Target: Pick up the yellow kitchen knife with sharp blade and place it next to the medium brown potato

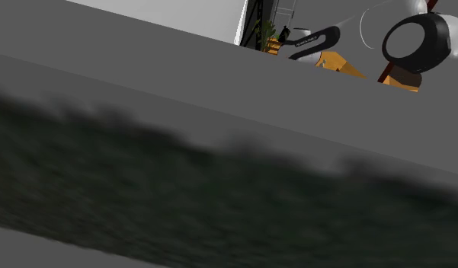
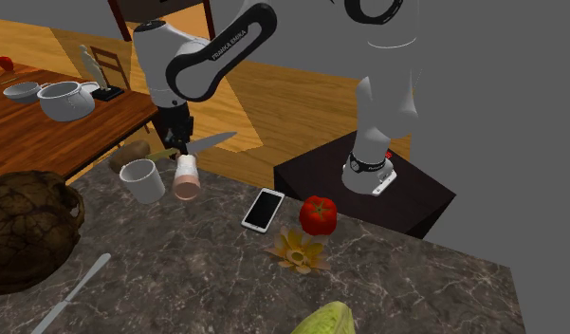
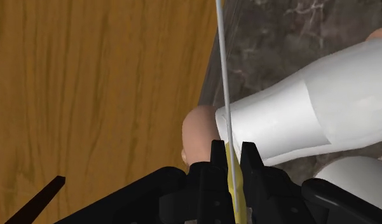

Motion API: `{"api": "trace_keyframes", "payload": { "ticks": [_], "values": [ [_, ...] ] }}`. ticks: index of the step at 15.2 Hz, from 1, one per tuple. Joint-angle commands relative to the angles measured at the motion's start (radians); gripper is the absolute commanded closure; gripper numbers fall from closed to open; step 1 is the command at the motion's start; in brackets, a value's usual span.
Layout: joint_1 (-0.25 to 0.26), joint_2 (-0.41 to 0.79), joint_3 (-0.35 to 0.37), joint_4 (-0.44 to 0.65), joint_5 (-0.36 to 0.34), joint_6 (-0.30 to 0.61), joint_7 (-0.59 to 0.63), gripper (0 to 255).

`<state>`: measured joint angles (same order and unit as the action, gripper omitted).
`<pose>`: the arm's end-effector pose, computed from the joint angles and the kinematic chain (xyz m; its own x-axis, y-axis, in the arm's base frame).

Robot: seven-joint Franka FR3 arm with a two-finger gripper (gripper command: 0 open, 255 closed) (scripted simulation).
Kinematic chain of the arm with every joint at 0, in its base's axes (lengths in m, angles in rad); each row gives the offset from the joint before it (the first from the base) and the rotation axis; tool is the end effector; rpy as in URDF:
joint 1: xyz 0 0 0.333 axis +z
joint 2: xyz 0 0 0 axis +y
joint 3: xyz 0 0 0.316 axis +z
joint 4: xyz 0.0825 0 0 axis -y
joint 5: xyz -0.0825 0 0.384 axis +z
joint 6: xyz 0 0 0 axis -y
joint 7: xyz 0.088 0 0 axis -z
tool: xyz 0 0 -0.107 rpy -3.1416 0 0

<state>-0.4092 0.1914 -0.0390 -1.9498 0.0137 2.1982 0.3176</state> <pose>0.5438 -0.2600 0.3879 0.7147 -0.6974 0.0530 -0.6974 -0.7163 -0.0217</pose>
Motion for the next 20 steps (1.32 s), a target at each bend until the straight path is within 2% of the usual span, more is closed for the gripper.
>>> {"api": "trace_keyframes", "payload": {
  "ticks": [1, 10, 11, 12, 13, 15, 16, 20],
  "values": [
    [0.002, 0.036, 0.002, -0.037, 0.001, 0.023, 0.002, 255],
    [0.001, 0.042, 0.003, -0.041, 0.001, 0.034, 0.002, 255],
    [0.0, 0.052, 0.002, -0.016, 0.0, 0.02, 0.002, 0],
    [-0.004, 0.036, 0.0, -0.011, 0.001, -0.002, -0.004, 0],
    [-0.009, 0.076, -0.001, 0.034, 0.006, -0.008, -0.013, 0],
    [-0.012, 0.094, -0.002, 0.042, 0.008, 0.002, -0.017, 0],
    [0.002, 0.042, 0.002, -0.041, 0.001, 0.034, 0.002, 0],
    [0.003, -0.017, 0.0, 0.014, -0.002, -0.08, 0.004, 0]
  ]
}}
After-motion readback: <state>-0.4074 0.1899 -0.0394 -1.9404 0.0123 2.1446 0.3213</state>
